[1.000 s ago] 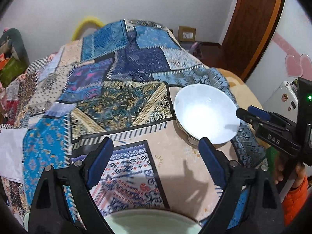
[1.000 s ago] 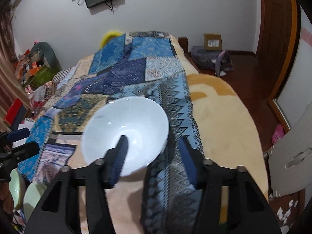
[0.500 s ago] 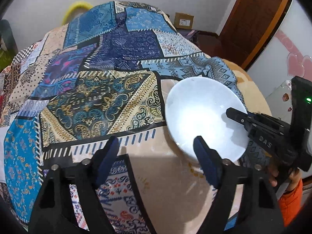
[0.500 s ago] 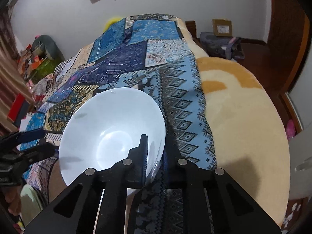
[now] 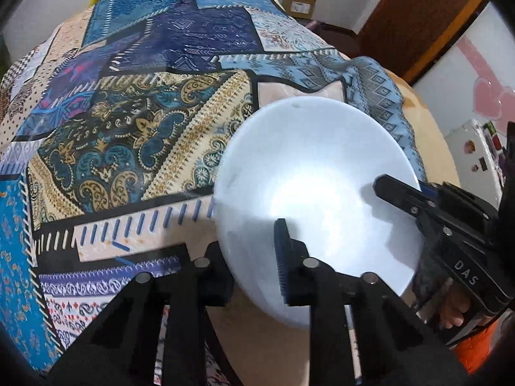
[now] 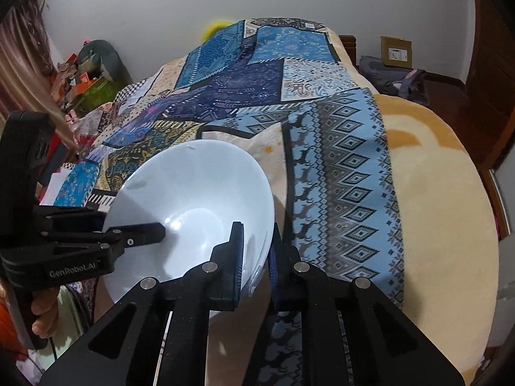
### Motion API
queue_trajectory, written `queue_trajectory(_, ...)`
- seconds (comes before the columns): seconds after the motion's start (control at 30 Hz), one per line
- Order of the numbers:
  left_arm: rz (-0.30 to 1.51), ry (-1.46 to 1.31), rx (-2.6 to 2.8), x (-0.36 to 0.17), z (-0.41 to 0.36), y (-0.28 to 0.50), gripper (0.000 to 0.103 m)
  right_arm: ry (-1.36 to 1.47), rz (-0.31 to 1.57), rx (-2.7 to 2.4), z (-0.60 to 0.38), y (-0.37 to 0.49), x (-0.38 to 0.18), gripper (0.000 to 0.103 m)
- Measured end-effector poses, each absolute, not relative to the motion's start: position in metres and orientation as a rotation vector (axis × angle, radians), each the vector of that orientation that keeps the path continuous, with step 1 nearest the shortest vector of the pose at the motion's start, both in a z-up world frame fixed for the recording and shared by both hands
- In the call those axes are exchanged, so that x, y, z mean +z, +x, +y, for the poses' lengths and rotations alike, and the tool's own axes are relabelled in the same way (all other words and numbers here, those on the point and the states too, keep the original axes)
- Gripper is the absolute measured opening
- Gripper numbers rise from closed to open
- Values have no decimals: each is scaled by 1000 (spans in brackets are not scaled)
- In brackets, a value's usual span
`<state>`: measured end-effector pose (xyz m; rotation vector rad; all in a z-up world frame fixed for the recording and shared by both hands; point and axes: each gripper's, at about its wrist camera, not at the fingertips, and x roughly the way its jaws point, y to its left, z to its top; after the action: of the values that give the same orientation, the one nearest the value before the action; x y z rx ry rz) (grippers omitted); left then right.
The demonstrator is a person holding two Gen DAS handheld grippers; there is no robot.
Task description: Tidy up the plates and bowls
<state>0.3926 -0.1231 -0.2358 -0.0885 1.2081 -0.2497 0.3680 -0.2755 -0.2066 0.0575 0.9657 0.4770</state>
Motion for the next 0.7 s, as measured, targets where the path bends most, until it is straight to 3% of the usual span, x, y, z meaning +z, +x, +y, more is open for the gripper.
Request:
queue_trajectory(0.33,1192,-91,-247,-216,-121,366,21,87,963,467,-271,349,-192,13)
queue_trajectory(0.7,1105,-95,-248,-161,-109,319,21,84,884,478,-263,310,-144,12)
